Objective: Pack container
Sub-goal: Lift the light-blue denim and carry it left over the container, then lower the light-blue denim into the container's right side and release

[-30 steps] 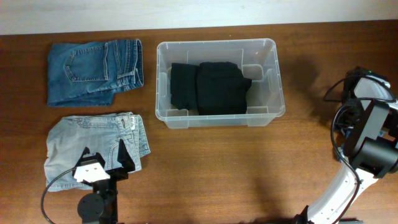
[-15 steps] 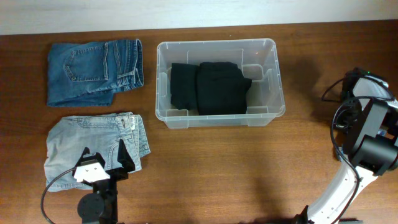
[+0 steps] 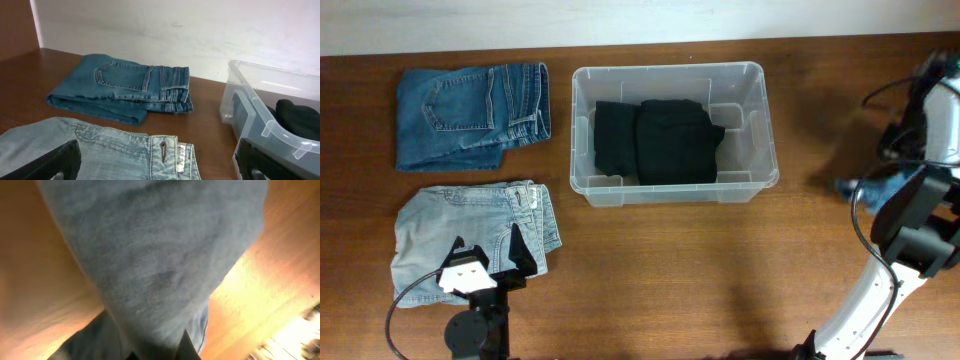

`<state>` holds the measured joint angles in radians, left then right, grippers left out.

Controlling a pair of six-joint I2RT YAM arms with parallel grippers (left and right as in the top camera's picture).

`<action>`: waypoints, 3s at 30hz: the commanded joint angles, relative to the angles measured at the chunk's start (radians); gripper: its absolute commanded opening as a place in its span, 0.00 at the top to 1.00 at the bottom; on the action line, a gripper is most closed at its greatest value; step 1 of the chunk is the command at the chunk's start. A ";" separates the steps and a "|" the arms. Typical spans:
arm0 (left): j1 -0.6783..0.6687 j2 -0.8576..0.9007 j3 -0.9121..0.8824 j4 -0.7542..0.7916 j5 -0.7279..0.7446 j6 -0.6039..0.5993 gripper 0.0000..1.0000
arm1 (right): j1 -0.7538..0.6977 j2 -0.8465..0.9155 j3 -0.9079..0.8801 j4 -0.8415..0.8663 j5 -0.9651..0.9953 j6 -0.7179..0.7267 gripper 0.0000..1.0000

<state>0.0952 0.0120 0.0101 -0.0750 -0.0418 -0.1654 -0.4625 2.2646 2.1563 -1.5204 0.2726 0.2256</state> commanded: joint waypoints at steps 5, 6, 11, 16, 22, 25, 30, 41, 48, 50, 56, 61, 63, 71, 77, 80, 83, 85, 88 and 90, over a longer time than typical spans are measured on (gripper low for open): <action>0.006 -0.005 -0.001 -0.005 -0.007 0.009 0.01 | 0.019 -0.032 0.401 -0.139 -0.224 0.016 0.96; 0.006 -0.005 -0.001 -0.005 -0.007 0.009 0.01 | 0.026 -0.034 0.457 -0.162 -0.239 0.015 0.96; 0.006 -0.005 -0.001 -0.005 -0.007 0.009 0.01 | 0.084 -0.088 0.623 -0.178 -0.354 -0.003 0.96; 0.006 -0.005 -0.001 -0.005 -0.007 0.009 0.01 | 0.188 -0.140 0.663 -0.178 -0.377 -0.004 0.96; 0.006 -0.005 -0.001 -0.005 -0.006 0.009 0.01 | 0.336 -0.141 0.663 -0.169 -0.323 -0.007 0.96; 0.006 -0.005 -0.001 -0.005 -0.007 0.009 0.01 | 0.410 -0.130 0.663 -0.151 -0.278 -0.007 0.96; 0.006 -0.005 -0.001 -0.005 -0.007 0.009 0.01 | 0.500 -0.107 0.659 -0.112 -0.233 0.000 0.96; 0.006 -0.005 -0.001 -0.005 -0.007 0.009 0.01 | 0.608 -0.009 0.658 -0.090 -0.232 0.023 0.96; 0.006 -0.005 -0.001 -0.005 -0.007 0.009 0.01 | 0.631 0.051 0.656 -0.089 -0.030 0.061 0.96; 0.006 -0.005 -0.001 -0.005 -0.007 0.009 0.01 | 0.640 0.061 0.651 -0.088 -0.027 0.061 0.96; 0.006 -0.005 -0.001 -0.005 -0.007 0.009 0.01 | 0.691 0.095 0.641 -0.091 0.048 0.072 0.96; 0.006 -0.005 -0.001 -0.005 -0.007 0.009 0.01 | 0.744 0.134 0.623 -0.096 0.058 0.072 0.96; 0.006 -0.005 -0.001 -0.005 -0.006 0.009 0.01 | 0.761 0.149 0.599 -0.096 0.069 0.082 0.96; 0.006 -0.005 -0.001 -0.005 -0.007 0.009 0.01 | 0.797 0.179 0.411 -0.048 0.114 0.151 0.96; 0.006 -0.005 -0.001 -0.005 -0.007 0.009 0.01 | 0.808 0.179 0.225 0.047 0.125 0.158 0.96; 0.006 -0.005 -0.001 -0.005 -0.007 0.009 0.01 | 0.809 0.179 0.162 0.078 0.125 0.158 0.96; 0.006 -0.005 -0.001 -0.005 -0.007 0.009 0.01 | 0.809 0.179 0.138 0.080 0.125 0.158 0.96; 0.006 -0.005 -0.001 -0.005 -0.006 0.009 0.01 | 0.809 0.179 0.138 0.079 0.125 0.157 0.96; 0.006 -0.005 -0.001 -0.005 -0.007 0.009 0.01 | 0.810 0.179 0.138 0.078 0.120 0.154 0.95; 0.006 -0.005 -0.001 -0.005 -0.007 0.009 0.01 | 0.810 0.179 0.138 0.080 0.096 0.149 0.95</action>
<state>0.0948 0.0120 0.0101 -0.0750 -0.0418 -0.1654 0.3355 2.4424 2.2948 -1.4425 0.3695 0.3664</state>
